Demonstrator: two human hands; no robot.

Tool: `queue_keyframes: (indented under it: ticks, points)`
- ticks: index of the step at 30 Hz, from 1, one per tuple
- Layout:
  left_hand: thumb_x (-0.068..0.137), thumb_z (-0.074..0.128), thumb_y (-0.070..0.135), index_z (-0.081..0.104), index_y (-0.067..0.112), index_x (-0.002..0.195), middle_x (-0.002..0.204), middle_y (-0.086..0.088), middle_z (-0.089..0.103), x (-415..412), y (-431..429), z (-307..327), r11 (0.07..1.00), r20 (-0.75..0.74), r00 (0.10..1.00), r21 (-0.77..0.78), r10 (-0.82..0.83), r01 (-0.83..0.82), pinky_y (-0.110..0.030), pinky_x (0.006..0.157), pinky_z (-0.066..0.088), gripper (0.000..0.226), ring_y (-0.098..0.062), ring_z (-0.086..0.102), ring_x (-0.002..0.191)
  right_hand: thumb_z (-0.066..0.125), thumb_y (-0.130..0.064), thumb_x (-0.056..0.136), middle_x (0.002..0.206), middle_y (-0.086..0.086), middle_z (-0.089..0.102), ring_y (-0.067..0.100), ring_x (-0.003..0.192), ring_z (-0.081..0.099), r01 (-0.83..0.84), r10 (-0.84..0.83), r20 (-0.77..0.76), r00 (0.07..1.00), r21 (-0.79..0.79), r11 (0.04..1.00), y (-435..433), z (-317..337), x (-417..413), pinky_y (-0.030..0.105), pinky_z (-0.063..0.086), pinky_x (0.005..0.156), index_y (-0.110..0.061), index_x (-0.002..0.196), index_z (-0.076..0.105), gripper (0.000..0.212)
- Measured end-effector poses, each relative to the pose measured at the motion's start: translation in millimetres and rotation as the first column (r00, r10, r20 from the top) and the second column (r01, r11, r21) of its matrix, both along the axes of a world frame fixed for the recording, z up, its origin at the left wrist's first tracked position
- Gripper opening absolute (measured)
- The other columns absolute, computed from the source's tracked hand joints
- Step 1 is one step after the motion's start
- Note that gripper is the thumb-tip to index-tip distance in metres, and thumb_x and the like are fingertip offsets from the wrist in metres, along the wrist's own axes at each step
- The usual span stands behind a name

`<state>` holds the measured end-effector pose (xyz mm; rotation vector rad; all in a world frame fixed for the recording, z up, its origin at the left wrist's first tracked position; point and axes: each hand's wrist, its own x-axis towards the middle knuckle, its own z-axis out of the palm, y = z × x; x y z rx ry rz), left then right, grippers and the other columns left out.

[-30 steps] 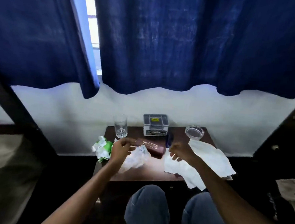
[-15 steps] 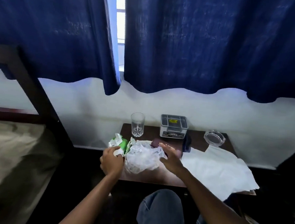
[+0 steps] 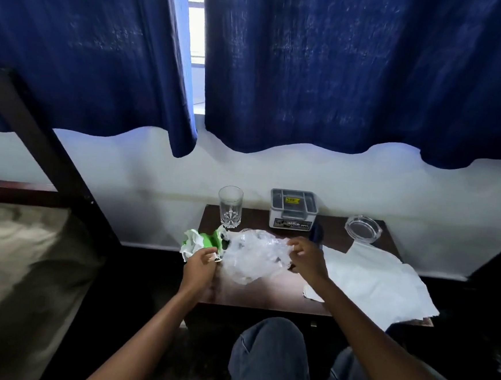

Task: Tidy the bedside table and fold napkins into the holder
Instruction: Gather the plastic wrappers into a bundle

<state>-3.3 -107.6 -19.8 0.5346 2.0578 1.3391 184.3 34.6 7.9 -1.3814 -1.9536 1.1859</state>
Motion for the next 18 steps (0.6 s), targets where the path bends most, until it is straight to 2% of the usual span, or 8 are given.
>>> queue_keyframes:
  ticks: [3, 5, 7, 9, 11, 13, 16, 18]
  points:
    - [0.085, 0.046, -0.007, 0.063, 0.006, 0.107, 0.097, -0.009, 0.067, 4.4, 4.7, 5.1, 0.998, 0.060, 0.998, 0.062, -0.003, -0.001, -0.028, 0.070, 0.049, 0.031, -0.011, 0.059, 0.074, 0.049, 0.005, 0.081, 0.088, 0.010, 0.057, 0.021, 0.070, 0.056, 0.031, -0.032, -0.063, 0.998, -0.019, 0.999, 10.7, 13.1, 26.0, 0.025, 0.049, 0.053, -0.009, 0.099, 0.064, 0.027]
    - [0.087, 0.048, -0.006, 0.063, 0.002, 0.107, 0.081, -0.002, 0.065, 11.6, 8.1, 9.4, 0.996, 0.121, 0.993, 0.090, 0.003, -0.014, -0.020, 0.055, 0.047, 0.026, -0.006, 0.054, 0.059, 0.048, 0.006, 0.083, 0.089, 0.013, 0.056, 0.025, 0.069, 0.056, 0.080, -0.085, -0.120, 0.989, -0.050, 0.996, 16.0, 20.9, 42.5, 0.025, 0.047, 0.051, -0.008, 0.098, 0.063, 0.025]
    - [0.089, 0.049, -0.005, 0.064, 0.003, 0.104, 0.078, -0.003, 0.062, 20.9, 10.1, 13.9, 0.995, 0.178, 0.984, 0.102, -0.018, 0.000, -0.018, 0.051, 0.045, 0.022, -0.007, 0.051, 0.057, 0.049, 0.005, 0.083, 0.091, 0.016, 0.058, 0.025, 0.064, 0.058, 0.125, -0.138, -0.173, 0.975, -0.082, 0.989, 19.8, 25.8, 56.0, 0.026, 0.046, 0.055, -0.010, 0.095, 0.062, 0.023]
    - [0.090, 0.048, -0.005, 0.065, 0.013, 0.091, 0.087, -0.010, 0.060, 30.0, 11.8, 19.7, 0.993, 0.243, 0.969, 0.112, -0.049, 0.022, -0.021, 0.057, 0.045, 0.025, -0.010, 0.048, 0.063, 0.050, 0.005, 0.082, 0.091, 0.017, 0.059, 0.023, 0.062, 0.059, 0.148, -0.166, -0.196, 0.967, -0.104, 0.984, 22.1, 27.4, 65.8, 0.027, 0.046, 0.056, -0.011, 0.093, 0.062, 0.022]
    - [0.089, 0.042, -0.009, 0.064, 0.019, 0.085, 0.092, -0.010, 0.056, 39.7, 12.8, 27.7, 0.993, 0.319, 0.944, 0.106, -0.078, 0.046, -0.025, 0.064, 0.044, 0.036, -0.011, 0.046, 0.067, 0.050, 0.005, 0.082, 0.089, 0.015, 0.060, 0.022, 0.062, 0.060, 0.165, -0.184, -0.200, 0.962, -0.106, 0.981, 21.9, 28.4, 72.4, 0.028, 0.047, 0.056, -0.011, 0.093, 0.062, 0.023]
    - [0.088, 0.038, -0.009, 0.064, 0.019, 0.092, 0.088, -0.006, 0.050, 50.0, 13.6, 38.7, 0.991, 0.356, 0.927, 0.104, -0.118, 0.086, -0.029, 0.068, 0.045, 0.038, -0.013, 0.044, 0.070, 0.049, 0.005, 0.083, 0.088, 0.014, 0.059, 0.022, 0.062, 0.061, 0.173, -0.191, -0.207, 0.959, -0.103, 0.980, 20.7, 28.7, 75.9, 0.027, 0.047, 0.055, -0.012, 0.094, 0.062, 0.024]
    - [0.092, 0.041, -0.002, 0.063, 0.016, 0.105, 0.096, -0.002, 0.047, 60.8, 15.5, 52.9, 0.990, 0.363, 0.923, 0.090, -0.131, 0.106, -0.039, 0.079, 0.044, 0.032, -0.019, 0.041, 0.095, 0.049, 0.005, 0.083, 0.086, 0.013, 0.059, 0.021, 0.062, 0.061, 0.174, -0.198, -0.226, 0.954, -0.119, 0.977, 18.6, 29.5, 77.0, 0.027, 0.048, 0.055, -0.011, 0.095, 0.062, 0.024]
    - [0.094, 0.043, 0.004, 0.062, 0.014, 0.112, 0.102, -0.004, 0.049, 65.8, 16.8, 61.3, 0.992, 0.369, 0.921, 0.080, -0.123, 0.101, -0.045, 0.084, 0.042, 0.028, -0.018, 0.041, 0.102, 0.049, 0.005, 0.083, 0.085, 0.013, 0.059, 0.021, 0.062, 0.062, 0.176, -0.202, -0.234, 0.951, -0.129, 0.976, 17.6, 30.9, 77.2, 0.027, 0.048, 0.055, -0.011, 0.095, 0.062, 0.024]
